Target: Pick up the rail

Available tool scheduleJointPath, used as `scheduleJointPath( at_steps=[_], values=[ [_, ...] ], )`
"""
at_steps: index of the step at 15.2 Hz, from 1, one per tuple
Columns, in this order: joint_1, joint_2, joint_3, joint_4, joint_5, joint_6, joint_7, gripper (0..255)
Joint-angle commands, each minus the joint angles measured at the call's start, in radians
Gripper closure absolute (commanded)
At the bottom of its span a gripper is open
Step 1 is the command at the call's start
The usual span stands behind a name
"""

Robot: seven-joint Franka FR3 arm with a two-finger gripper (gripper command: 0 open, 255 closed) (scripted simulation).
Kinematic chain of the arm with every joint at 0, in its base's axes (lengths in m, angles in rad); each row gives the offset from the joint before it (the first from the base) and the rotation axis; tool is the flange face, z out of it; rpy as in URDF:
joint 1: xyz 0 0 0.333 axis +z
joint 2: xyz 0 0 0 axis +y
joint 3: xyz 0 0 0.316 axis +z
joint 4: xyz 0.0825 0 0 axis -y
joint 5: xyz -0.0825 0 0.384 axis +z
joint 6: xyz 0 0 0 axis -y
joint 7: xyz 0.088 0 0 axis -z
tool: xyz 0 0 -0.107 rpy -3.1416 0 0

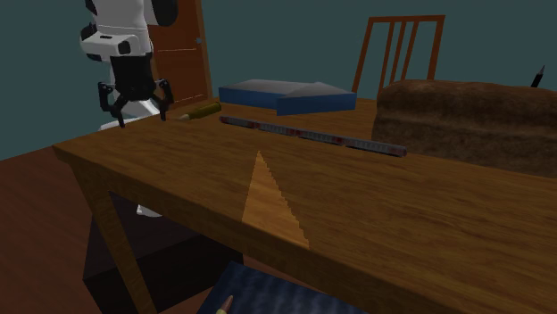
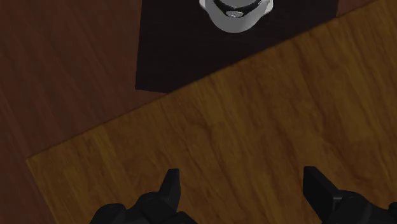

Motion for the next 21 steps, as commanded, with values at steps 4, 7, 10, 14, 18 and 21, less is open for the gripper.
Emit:
scheduleJointPath(
  at_steps=[4, 7, 10, 14, 18, 21],
  values=[
    [0.023, 0.084, 0.036, 0.062, 0.025, 0.037, 0.009, 0],
    [0.044, 0.169, 0.072, 0.131, 0.044, 0.067, 0.017, 0],
    [0.062, 0.254, 0.108, 0.208, 0.056, 0.091, 0.026, 0],
    [0.085, 0.370, 0.158, 0.323, 0.062, 0.113, 0.041, 0],
    [0.107, 0.489, 0.209, 0.453, 0.053, 0.122, 0.058, 0],
    [0.125, 0.583, 0.248, 0.561, 0.037, 0.120, 0.075, 0]
  ],
)
